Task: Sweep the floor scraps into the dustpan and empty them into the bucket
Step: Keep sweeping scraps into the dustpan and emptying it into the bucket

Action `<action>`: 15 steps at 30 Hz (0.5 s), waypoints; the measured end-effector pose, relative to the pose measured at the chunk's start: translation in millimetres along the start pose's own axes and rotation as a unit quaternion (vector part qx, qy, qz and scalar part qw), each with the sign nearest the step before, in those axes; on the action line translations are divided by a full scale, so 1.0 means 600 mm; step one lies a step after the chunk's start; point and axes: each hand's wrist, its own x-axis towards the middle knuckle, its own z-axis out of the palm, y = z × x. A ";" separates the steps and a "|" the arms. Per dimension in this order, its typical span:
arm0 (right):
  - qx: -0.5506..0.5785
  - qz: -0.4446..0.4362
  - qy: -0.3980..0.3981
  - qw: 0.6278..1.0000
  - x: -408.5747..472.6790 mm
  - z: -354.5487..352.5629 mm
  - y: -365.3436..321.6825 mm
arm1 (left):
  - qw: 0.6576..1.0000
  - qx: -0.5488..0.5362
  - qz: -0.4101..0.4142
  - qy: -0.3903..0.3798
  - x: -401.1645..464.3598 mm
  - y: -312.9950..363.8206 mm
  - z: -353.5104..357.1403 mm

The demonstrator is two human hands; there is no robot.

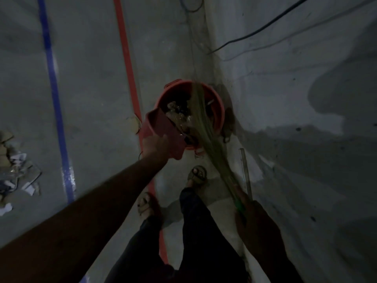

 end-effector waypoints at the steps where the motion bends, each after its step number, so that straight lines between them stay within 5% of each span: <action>1: 0.001 0.014 -0.015 1.000 -0.002 0.005 -0.004 | 1.000 0.024 0.000 0.013 -0.002 -0.012 0.005; 9: 0.092 0.073 -0.194 0.974 0.154 0.074 -0.062 | 0.998 -0.033 -0.014 0.054 -0.052 -0.078 0.063; 15: 0.141 0.071 -0.153 0.975 0.063 0.059 -0.048 | 0.994 -0.074 -0.010 0.080 -0.113 -0.129 0.083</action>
